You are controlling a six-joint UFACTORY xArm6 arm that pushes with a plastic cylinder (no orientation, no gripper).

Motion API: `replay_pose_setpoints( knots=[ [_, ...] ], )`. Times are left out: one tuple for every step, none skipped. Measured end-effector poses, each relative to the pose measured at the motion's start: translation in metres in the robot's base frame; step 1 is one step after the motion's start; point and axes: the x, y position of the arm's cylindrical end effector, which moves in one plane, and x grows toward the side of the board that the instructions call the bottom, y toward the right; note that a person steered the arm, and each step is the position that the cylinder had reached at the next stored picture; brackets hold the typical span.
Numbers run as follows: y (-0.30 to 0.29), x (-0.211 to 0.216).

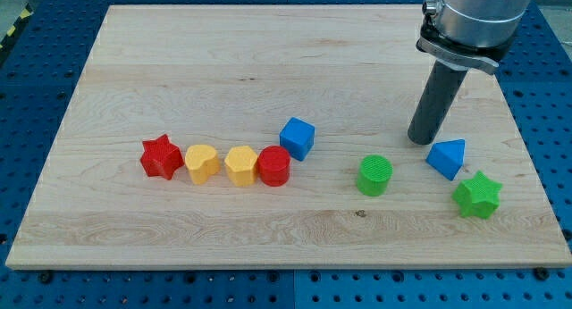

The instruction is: Move the blue triangle above the green star

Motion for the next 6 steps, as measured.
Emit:
replay_pose_setpoints(
  knots=[
    [-0.005,0.002],
    [-0.006,0.008],
    [-0.006,0.022],
    [-0.002,0.026],
    [0.011,0.026],
    [0.025,0.026]
  ],
)
